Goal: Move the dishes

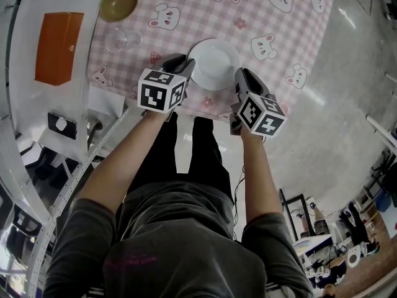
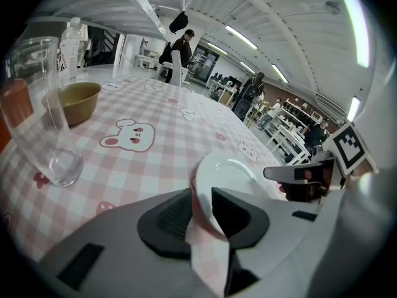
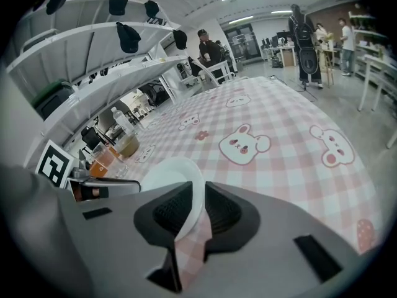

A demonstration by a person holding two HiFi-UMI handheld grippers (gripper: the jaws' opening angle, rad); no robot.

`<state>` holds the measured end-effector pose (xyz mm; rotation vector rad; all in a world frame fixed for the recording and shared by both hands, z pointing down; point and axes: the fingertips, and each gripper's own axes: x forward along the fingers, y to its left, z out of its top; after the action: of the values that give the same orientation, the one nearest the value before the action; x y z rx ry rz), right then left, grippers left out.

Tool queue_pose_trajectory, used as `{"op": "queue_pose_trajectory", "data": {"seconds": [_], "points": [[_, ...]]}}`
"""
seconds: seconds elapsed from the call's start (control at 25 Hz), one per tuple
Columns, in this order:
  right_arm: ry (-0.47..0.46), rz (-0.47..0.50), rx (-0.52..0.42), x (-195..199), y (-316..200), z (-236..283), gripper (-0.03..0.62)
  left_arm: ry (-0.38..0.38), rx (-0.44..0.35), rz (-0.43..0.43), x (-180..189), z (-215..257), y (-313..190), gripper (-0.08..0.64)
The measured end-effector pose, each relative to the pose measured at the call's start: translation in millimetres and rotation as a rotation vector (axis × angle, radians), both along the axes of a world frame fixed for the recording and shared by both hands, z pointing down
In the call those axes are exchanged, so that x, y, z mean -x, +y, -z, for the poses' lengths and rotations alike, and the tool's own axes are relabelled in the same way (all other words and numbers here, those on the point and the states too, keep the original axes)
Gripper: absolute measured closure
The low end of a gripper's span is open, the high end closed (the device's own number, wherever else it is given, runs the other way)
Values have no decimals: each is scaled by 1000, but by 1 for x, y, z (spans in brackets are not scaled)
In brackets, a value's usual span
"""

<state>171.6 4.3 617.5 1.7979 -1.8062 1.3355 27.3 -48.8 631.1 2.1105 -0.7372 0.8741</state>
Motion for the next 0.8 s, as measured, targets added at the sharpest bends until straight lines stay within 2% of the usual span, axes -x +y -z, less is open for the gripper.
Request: {"op": "queue_pose_trajectory", "data": {"seconds": [0.28, 0.8], "points": [[9, 13, -18, -2, -1, 13, 540, 4, -33, -5, 2, 17, -5, 463], [28, 136, -137, 6, -13, 82, 540, 20, -156, -32, -2, 84, -1, 471]]}}
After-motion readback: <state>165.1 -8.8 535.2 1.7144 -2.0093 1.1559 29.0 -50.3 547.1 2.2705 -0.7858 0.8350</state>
